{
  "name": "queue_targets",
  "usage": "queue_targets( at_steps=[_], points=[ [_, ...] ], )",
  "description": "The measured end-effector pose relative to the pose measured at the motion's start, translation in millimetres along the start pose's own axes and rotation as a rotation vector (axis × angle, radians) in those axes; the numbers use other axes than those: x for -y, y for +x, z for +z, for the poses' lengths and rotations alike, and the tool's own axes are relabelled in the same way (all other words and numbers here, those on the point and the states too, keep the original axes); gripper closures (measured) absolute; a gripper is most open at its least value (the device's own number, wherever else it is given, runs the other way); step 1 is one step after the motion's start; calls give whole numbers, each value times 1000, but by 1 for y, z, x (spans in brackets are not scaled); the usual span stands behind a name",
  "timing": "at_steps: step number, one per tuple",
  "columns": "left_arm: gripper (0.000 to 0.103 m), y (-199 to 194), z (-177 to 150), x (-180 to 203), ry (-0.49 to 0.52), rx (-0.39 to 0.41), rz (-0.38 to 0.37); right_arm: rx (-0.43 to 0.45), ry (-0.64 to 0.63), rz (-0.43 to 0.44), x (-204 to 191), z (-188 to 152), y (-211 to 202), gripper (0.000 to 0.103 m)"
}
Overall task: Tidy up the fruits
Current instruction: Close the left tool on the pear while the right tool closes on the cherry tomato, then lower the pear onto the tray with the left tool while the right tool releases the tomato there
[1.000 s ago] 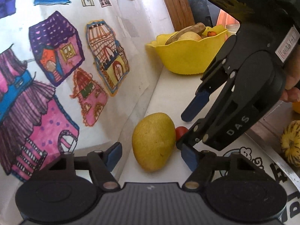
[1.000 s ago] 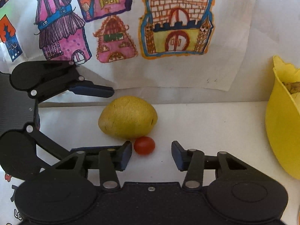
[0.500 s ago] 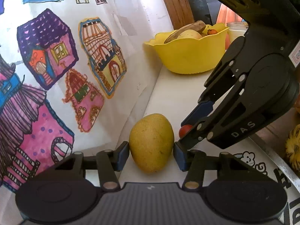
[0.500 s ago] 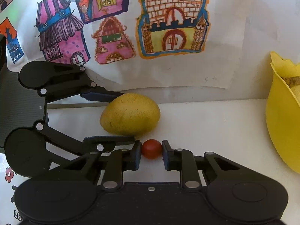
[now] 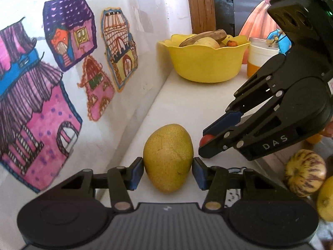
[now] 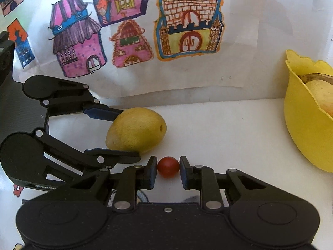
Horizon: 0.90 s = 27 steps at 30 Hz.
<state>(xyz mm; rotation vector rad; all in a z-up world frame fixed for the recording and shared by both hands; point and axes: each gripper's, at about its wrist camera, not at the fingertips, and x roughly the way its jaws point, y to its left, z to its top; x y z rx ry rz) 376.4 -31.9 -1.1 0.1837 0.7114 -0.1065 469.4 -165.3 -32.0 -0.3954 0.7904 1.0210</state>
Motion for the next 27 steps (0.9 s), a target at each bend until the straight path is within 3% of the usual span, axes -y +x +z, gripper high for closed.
queue_targets(
  at_steps=[6, 16, 27],
  points=[
    [48, -5, 1, 6, -28, -12, -38, 4, -5, -22, -12, -15, -14, 78],
    [48, -10, -3, 11, -43, -21, -34, -38, -23, -44, -24, -32, -4, 76],
    [48, -16, -5, 10, -71, -26, -41, 4, -1, -52, -31, -32, -18, 78]
  ],
)
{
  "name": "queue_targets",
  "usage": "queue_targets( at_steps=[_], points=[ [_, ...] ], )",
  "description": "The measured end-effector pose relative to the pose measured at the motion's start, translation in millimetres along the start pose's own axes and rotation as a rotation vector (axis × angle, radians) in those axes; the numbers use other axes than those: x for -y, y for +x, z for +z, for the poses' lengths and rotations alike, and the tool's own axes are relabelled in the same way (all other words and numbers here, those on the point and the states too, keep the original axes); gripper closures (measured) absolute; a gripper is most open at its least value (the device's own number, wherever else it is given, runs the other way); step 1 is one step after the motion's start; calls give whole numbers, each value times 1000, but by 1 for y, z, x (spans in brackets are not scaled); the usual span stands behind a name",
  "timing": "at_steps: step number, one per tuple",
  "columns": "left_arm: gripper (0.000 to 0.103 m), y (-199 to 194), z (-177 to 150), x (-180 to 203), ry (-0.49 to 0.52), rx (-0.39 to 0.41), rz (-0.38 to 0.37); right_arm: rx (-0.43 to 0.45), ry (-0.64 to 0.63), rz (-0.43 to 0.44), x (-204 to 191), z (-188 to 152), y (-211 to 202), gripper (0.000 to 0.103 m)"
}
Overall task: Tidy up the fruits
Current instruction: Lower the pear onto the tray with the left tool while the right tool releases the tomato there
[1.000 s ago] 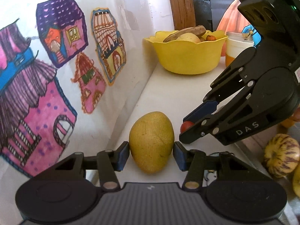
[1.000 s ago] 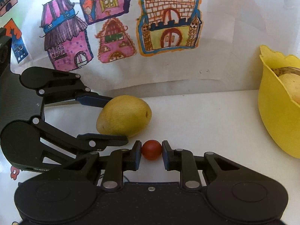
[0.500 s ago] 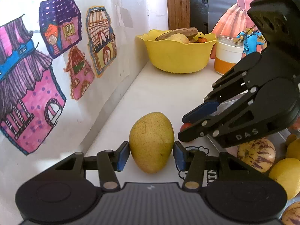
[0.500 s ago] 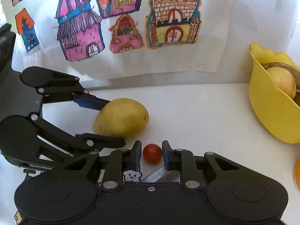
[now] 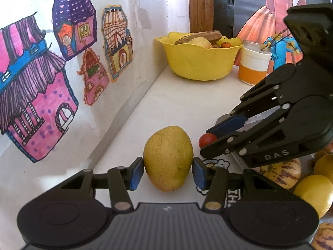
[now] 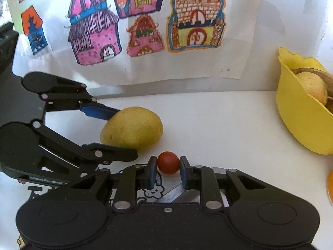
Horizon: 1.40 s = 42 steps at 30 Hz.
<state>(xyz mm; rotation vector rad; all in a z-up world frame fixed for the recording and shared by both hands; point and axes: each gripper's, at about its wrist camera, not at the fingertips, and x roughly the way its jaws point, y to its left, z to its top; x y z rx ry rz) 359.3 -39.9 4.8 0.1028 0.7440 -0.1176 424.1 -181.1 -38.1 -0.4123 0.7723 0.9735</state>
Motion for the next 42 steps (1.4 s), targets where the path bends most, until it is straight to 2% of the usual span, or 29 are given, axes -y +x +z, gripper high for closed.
queue_targets(
  at_steps=[4, 10, 19, 26, 35, 42],
  points=[
    [49, 0, 2, 5, -9, -1, -17, 26, 19, -4, 6, -8, -26, 78],
    [49, -1, 4, 17, -13, 5, -39, 64, 66, -41, -13, -23, -66, 78],
    [49, -4, 6, 37, -11, 13, -78, 70, 125, -116, -18, -43, -109, 78],
    [50, -7, 16, 47, 1, 39, -66, 52, 166, -132, -16, -60, -119, 78],
    [50, -12, 24, 73, 92, 85, -61, 61, 202, -119, -19, -71, -117, 78],
    [50, -12, 24, 84, 106, 97, -77, 58, 220, -135, -20, -78, -121, 77]
  ],
)
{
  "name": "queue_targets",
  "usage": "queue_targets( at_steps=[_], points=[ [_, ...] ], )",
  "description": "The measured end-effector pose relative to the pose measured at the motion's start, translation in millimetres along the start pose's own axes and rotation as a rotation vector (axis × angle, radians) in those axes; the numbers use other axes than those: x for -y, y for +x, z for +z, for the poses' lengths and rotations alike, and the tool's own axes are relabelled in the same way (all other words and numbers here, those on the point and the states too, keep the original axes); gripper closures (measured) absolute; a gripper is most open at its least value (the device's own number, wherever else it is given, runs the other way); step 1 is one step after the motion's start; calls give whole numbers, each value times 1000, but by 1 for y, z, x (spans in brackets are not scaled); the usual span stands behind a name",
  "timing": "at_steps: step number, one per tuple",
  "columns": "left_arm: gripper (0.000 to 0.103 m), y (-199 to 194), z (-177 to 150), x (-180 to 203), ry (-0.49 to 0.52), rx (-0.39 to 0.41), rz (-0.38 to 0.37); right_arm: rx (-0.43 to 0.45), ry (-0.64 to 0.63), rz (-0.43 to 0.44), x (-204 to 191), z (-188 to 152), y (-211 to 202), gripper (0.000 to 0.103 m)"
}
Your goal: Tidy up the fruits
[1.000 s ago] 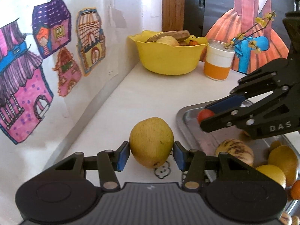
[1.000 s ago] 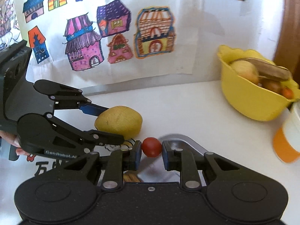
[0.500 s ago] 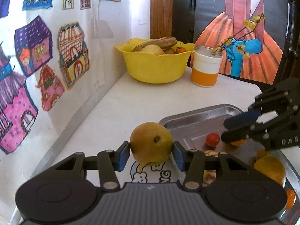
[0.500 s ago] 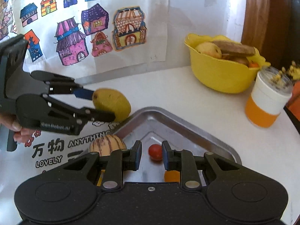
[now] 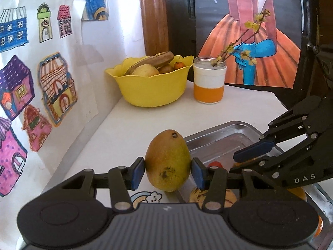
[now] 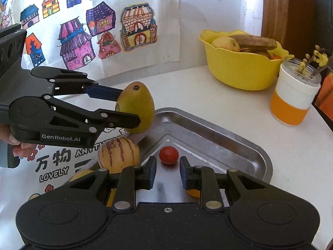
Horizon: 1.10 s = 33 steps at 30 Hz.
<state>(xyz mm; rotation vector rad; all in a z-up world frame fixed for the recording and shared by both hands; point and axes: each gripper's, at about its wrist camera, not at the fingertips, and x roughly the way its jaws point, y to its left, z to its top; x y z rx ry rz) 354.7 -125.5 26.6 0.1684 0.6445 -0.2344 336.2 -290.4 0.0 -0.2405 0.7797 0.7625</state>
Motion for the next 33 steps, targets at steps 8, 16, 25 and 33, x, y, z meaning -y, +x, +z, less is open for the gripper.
queue_targets(
  at_steps=[8, 16, 25, 33],
  points=[
    [50, 7, 2, 0, -48, -20, -53, 19, 23, -38, -2, -3, -13, 73],
    [46, -5, 3, -4, -90, 11, -49, 78, 47, -122, -8, -7, -35, 46],
    [15, -41, 5, -10, -138, 67, -18, 153, 74, -182, -24, -10, -69, 22],
    [1, -77, 0, -15, -197, 98, -3, 217, 120, -235, -45, -18, -100, 7]
  ],
)
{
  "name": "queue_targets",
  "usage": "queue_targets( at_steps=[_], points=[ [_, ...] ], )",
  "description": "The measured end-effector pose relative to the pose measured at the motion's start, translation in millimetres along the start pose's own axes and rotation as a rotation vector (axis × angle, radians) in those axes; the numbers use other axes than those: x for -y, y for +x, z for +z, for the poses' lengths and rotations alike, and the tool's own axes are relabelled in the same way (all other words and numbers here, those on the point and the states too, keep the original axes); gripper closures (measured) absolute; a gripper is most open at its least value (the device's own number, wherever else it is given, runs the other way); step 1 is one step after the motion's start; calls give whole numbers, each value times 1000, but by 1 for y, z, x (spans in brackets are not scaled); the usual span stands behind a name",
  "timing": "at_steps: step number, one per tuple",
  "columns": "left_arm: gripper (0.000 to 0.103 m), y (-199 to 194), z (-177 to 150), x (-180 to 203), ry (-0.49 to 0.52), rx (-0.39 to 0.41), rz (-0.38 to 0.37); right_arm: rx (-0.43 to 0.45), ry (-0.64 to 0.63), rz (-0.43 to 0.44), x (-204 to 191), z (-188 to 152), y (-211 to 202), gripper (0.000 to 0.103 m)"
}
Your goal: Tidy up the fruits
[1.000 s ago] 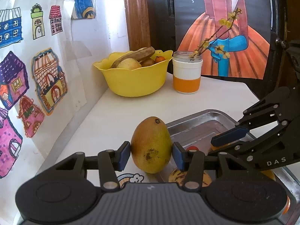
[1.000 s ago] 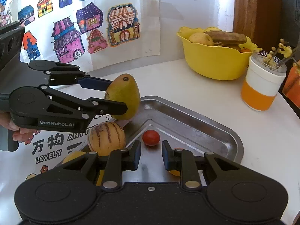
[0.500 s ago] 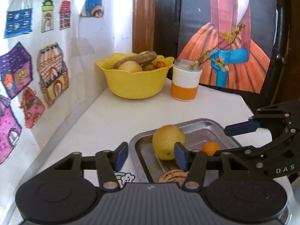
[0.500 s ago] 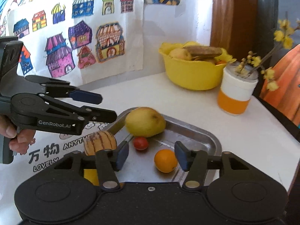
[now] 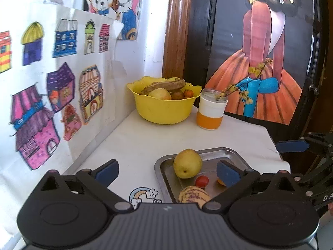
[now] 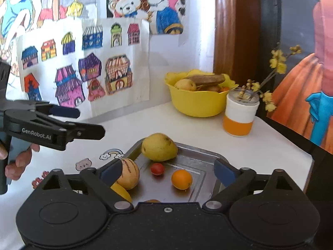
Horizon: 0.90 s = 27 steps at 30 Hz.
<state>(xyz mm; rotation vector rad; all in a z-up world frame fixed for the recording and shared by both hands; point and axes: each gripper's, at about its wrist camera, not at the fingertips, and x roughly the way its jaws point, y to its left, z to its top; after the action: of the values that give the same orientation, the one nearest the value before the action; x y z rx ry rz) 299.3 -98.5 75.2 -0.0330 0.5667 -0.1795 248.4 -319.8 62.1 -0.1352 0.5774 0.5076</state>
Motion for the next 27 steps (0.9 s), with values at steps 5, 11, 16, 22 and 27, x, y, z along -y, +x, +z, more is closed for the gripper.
queue_targets(
  at_steps=[5, 11, 16, 22, 27],
  points=[
    [1, -22, -6, -2, -17, 17, 7, 41, 24, -28, -13, -6, -24, 2],
    [1, -51, -14, -5, -36, 40, 18, 76, 69, -39, -31, -13, -48, 1],
    [1, -69, -23, -7, -42, 52, 21, 89, 81, -50, -50, -23, -66, 1],
    [1, -89, -36, -9, -56, 63, 18, 94, 84, -62, -71, -36, -85, 1],
    [1, -105, -52, -13, -74, 69, 14, 93, 101, -75, -85, -49, -98, 1]
  ],
)
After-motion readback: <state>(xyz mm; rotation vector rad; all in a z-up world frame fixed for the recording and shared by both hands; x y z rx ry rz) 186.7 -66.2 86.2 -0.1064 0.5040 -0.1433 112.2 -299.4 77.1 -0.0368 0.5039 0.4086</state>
